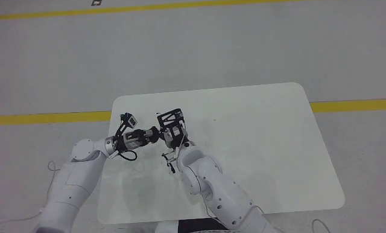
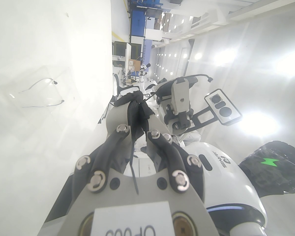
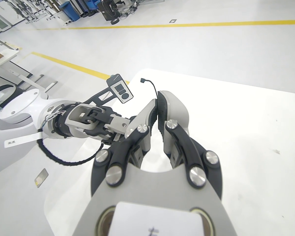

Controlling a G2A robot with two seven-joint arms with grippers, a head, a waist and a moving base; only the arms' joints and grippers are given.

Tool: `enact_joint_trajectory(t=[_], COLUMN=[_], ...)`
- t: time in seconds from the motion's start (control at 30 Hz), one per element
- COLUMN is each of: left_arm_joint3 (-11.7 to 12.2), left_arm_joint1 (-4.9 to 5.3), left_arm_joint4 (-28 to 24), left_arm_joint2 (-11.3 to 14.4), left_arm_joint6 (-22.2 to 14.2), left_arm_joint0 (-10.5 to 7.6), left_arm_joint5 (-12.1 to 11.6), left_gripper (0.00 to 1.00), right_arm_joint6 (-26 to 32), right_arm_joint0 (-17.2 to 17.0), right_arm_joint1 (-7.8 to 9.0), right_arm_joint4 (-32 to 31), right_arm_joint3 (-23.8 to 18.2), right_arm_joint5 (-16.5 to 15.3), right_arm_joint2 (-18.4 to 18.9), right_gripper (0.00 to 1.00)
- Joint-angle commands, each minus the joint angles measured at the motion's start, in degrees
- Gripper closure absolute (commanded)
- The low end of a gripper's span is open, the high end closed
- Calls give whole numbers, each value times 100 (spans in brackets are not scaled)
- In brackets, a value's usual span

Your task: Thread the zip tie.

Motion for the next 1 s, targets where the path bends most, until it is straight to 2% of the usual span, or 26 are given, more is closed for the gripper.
enact_joint_trajectory(t=[0.0, 0.97], left_arm_joint3=[0, 0], left_arm_joint1=[0, 0], left_arm_joint4=[0, 0], left_arm_joint2=[0, 0], left_arm_joint6=[0, 0], left_arm_joint0=[0, 0], left_arm_joint5=[0, 0], left_gripper=[100, 100], right_arm_joint6=[15, 90], right_arm_joint0=[9, 46], right_arm_joint1=[-3, -9], right_arm_joint4=[11, 37], right_arm_joint3=[13, 121], right_arm_joint5=[2, -4], right_arm_joint2=[-12, -51], right_gripper=[100, 100])
